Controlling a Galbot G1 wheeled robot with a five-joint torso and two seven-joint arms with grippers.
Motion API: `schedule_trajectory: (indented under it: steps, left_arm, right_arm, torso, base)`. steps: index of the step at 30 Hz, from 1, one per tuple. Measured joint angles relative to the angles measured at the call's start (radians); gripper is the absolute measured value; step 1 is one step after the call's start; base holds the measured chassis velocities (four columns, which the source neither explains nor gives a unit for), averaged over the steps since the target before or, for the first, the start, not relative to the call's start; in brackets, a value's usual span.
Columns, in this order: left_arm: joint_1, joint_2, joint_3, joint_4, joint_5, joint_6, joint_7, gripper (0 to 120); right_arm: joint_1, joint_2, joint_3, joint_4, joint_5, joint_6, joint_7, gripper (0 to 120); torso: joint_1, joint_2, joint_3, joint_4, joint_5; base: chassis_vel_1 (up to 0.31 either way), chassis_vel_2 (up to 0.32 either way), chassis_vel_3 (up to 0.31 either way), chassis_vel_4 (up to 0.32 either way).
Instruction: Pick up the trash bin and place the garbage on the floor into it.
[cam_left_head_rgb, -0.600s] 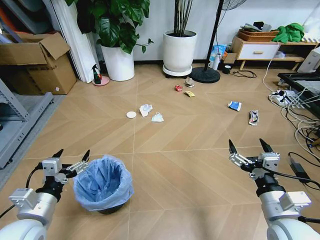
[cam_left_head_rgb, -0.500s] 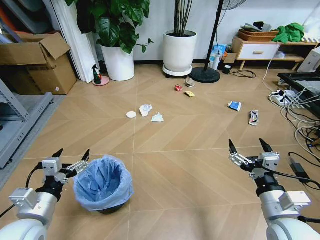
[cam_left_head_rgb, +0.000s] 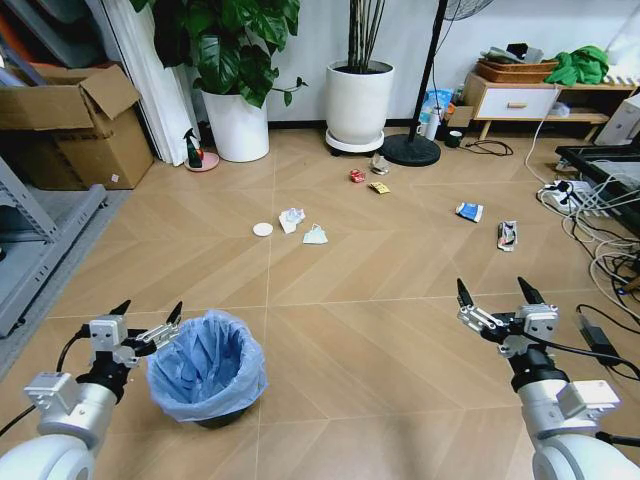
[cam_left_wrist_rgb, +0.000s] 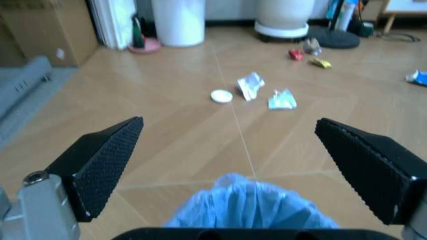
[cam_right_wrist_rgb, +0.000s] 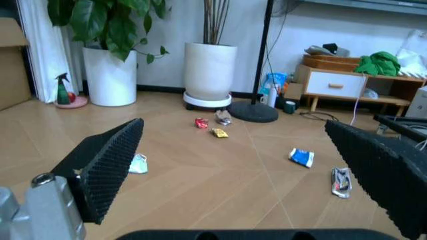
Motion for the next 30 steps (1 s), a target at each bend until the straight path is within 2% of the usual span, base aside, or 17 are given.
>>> schedule_trajectory:
  steps: [8,12,15,16,21,30]
  left_arm:
    - [-0.019,0.047,-0.001,0.035,-0.055,0.100,-0.002,100]
    - [-0.045,0.068,-0.001,0.078,-0.078,0.234,0.001,100]
    - [-0.054,0.071,-0.001,0.086,-0.084,0.263,0.000,100]
    - [-0.070,0.076,-0.005,0.102,-0.099,0.330,-0.008,100]
    - [-0.082,0.091,-0.003,0.130,-0.109,0.393,-0.020,100]
    - [-0.121,0.099,0.011,0.187,-0.115,0.423,-0.037,100]
  right_arm:
    - [0.000,-0.002,0.000,-0.004,0.002,-0.002,-0.008,100]
    - [0.000,-0.003,-0.002,-0.008,0.002,-0.002,-0.015,100]
    - [0.000,-0.004,-0.002,-0.009,0.002,-0.002,-0.016,100]
    - [0.005,-0.010,-0.009,-0.015,0.003,-0.002,-0.016,100]
    - [0.013,-0.020,-0.019,-0.025,0.005,-0.005,-0.018,100]
    - [0.028,-0.034,-0.045,-0.046,0.009,-0.012,-0.019,100]
  torso:
    - [0.000,0.000,0.000,0.0000,0.0000]
    - [0.000,0.000,0.000,0.0001,0.0000]
    - [0.000,0.000,0.000,0.0000,-0.0002]
    - [0.000,0.000,0.000,-0.0001,0.0002]
    - [0.000,0.000,0.000,0.0000,0.0002]
    - [0.000,0.000,0.000,0.0000,-0.0001]
  base:
    - [0.000,0.000,0.000,0.000]
    - [0.000,0.000,0.000,0.000]
    - [0.000,0.000,0.000,0.000]
    - [0.000,0.000,0.000,0.000]
    - [0.000,0.000,0.000,0.000]
    - [0.000,0.000,0.000,0.000]
